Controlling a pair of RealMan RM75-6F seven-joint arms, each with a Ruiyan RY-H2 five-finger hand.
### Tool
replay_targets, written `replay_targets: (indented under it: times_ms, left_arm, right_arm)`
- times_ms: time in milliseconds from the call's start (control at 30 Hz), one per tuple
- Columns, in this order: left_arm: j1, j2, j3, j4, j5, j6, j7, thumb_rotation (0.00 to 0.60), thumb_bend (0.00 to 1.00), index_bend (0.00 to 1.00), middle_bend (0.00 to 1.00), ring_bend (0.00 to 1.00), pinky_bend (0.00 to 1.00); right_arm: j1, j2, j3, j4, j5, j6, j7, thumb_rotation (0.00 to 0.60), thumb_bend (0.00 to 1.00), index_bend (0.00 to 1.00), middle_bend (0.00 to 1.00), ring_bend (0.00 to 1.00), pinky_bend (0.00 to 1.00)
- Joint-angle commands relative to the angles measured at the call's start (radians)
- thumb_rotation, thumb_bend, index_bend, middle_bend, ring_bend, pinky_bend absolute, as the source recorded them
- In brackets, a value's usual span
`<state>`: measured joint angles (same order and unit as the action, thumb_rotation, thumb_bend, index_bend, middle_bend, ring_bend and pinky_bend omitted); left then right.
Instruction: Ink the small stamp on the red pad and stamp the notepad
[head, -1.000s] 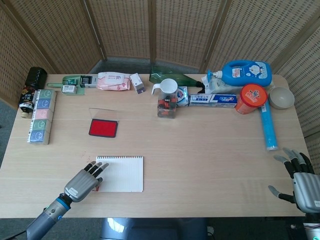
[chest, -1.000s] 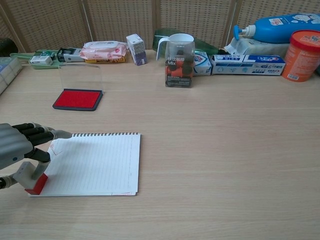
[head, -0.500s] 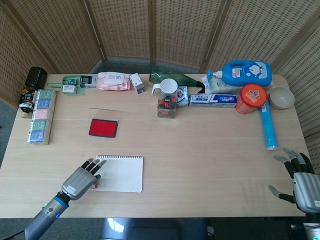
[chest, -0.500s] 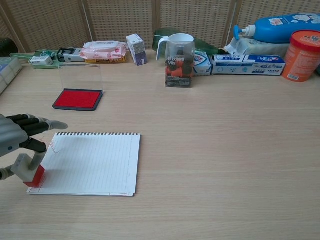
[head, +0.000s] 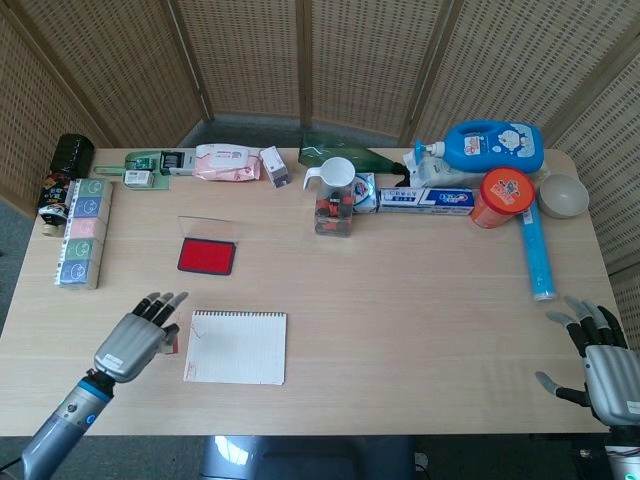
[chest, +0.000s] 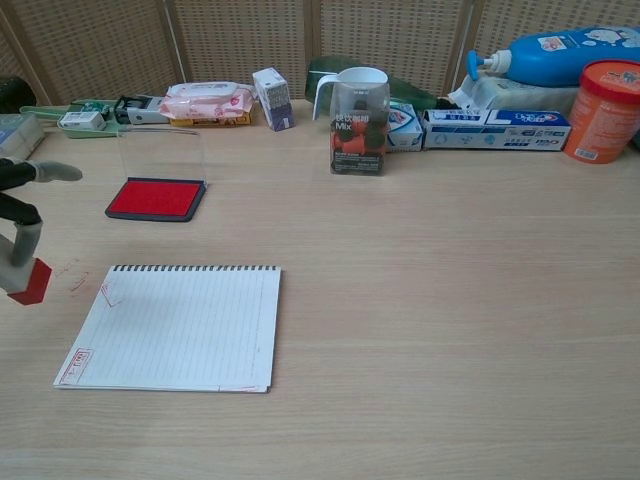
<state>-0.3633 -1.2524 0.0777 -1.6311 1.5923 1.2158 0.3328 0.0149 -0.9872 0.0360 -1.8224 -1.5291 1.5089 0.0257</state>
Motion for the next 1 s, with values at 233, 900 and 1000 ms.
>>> replay_targets:
  times_ms: [233, 900, 1000]
  left_arm:
    - [0.032, 0.048, -0.032, 0.065, -0.099, 0.009, -0.103, 0.600, 0.42, 0.70, 0.00, 0.09, 0.11]
    - [0.044, -0.088, -0.048, 0.394, -0.246, -0.143, -0.237, 0.600, 0.40, 0.70, 0.00, 0.09, 0.11]
    - [0.044, -0.097, -0.050, 0.404, -0.251, -0.151, -0.231, 0.600, 0.40, 0.70, 0.00, 0.09, 0.11]
  right_arm:
    - [0.000, -0.002, -0.002, -0.001, -0.002, -0.001, -0.003, 0.600, 0.07, 0.21, 0.10, 0.04, 0.00]
    - [0.010, -0.022, -0.009, 0.008, 0.006, -0.028, -0.033, 0.600, 0.07, 0.21, 0.11, 0.04, 0.00]
    - [0.010, -0.021, -0.010, 0.008, 0.004, -0.028, -0.030, 0.600, 0.07, 0.21, 0.11, 0.04, 0.00]
